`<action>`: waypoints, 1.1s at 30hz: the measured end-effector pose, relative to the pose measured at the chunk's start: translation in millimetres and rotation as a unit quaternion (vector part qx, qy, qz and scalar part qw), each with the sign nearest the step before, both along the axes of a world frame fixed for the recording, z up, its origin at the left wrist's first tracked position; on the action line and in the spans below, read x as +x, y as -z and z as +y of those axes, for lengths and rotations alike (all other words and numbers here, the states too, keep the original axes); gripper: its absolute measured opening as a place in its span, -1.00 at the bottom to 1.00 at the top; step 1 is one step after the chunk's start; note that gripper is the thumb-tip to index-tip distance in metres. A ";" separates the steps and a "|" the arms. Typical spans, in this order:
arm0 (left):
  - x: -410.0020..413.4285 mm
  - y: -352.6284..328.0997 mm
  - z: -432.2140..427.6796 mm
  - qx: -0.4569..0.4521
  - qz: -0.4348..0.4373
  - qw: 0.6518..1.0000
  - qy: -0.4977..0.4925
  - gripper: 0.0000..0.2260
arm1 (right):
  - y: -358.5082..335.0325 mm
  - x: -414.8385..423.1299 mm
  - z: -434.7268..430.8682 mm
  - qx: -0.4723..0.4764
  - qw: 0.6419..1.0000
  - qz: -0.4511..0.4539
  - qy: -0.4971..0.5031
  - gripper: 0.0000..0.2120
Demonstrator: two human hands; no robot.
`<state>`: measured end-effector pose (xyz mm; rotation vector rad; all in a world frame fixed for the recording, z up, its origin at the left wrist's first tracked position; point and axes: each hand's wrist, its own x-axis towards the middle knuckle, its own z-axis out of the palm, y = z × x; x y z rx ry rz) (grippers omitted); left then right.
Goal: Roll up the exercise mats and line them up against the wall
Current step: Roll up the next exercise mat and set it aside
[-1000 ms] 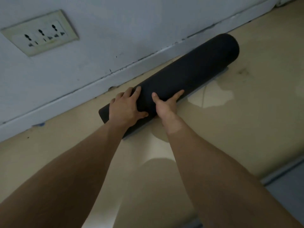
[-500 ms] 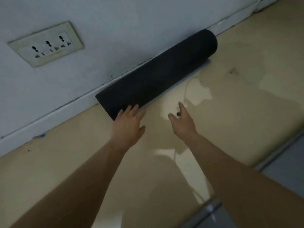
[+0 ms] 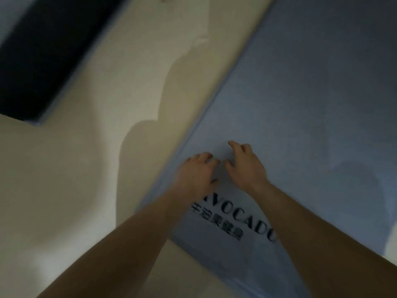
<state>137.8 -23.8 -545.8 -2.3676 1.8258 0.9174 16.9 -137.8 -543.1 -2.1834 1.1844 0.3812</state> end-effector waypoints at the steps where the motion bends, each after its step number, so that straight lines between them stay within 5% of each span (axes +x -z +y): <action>1: -23.4 5.2 -0.1 0.006 0.000 1.000 0.019 -0.45 | 4.8 -32.1 1.1 -0.008 1.000 0.007 0.004 -0.44; 7: -126.7 35.2 30.7 -0.018 -0.066 0.992 0.104 -0.21 | 24.7 -211.2 41.3 -0.077 0.997 0.018 -0.006 -0.45; 13: -177.9 17.0 79.0 0.124 -0.132 0.966 0.185 0.15 | 17.6 -307.4 127.6 0.017 0.991 0.124 -0.044 0.00; 17: -184.5 -3.6 109.1 0.163 -0.170 0.955 0.181 -0.06 | 7.8 -325.3 168.8 0.015 0.984 0.169 -0.056 0.02; 25: -173.4 -32.7 113.2 0.093 -0.146 0.960 0.219 -0.69 | -2.8 -329.0 185.6 -0.059 0.985 0.139 -0.087 -0.52; 33: -192.6 -71.7 100.6 -0.046 -0.156 0.967 0.196 -0.70 | -78.6 -357.0 142.1 -0.112 0.990 0.074 0.053 -0.76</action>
